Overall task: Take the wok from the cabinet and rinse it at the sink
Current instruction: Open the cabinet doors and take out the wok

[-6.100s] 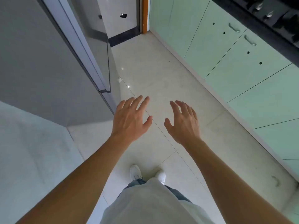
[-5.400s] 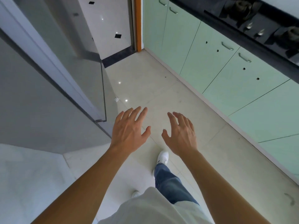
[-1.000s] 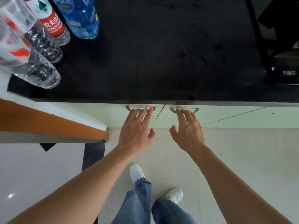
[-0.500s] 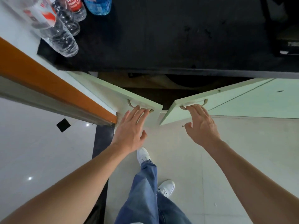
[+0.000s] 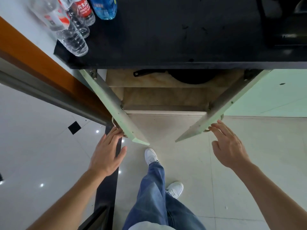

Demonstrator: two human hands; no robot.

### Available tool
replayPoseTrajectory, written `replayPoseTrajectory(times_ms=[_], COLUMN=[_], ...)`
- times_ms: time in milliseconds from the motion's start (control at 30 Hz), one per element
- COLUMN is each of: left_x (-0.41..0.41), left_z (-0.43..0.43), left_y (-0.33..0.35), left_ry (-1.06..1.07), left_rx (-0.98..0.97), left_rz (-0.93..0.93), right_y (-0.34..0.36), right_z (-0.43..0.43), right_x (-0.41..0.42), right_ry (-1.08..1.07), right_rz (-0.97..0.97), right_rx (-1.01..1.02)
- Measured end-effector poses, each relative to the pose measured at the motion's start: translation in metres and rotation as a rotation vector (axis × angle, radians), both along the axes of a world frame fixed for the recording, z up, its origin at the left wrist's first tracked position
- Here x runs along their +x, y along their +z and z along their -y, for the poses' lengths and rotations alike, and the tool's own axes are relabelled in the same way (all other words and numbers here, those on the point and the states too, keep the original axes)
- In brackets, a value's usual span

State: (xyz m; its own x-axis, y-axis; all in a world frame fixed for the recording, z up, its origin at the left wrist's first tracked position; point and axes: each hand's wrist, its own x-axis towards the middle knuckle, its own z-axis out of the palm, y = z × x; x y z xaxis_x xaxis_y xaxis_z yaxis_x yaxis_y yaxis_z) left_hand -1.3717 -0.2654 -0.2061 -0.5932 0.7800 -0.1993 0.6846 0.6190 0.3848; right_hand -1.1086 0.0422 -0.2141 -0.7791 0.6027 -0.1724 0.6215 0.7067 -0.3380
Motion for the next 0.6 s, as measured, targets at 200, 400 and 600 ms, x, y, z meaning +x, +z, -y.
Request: replayPoseTrajectory(times_ms=[200, 400, 600], left_x=[0.019, 0.019, 0.006], left_z=[-0.011, -0.052, -0.08], left_y=[0.01, 0.025, 0.024], left_ry=[0.374, 0.46, -0.106], left_rx=[0.016, 0.059, -0.234], left_rz=[0.041, -0.08, -0.134], right_y=[0.014, 0.016, 0.013], right_z=[0.014, 0.025, 0.022], right_x=[0.021, 0.014, 0.005], right_ry=[-0.335, -0.699, -0.382], right_rz=[0.028, 0.013, 0.214], right_rx=[-0.086, -0.184, 0.175])
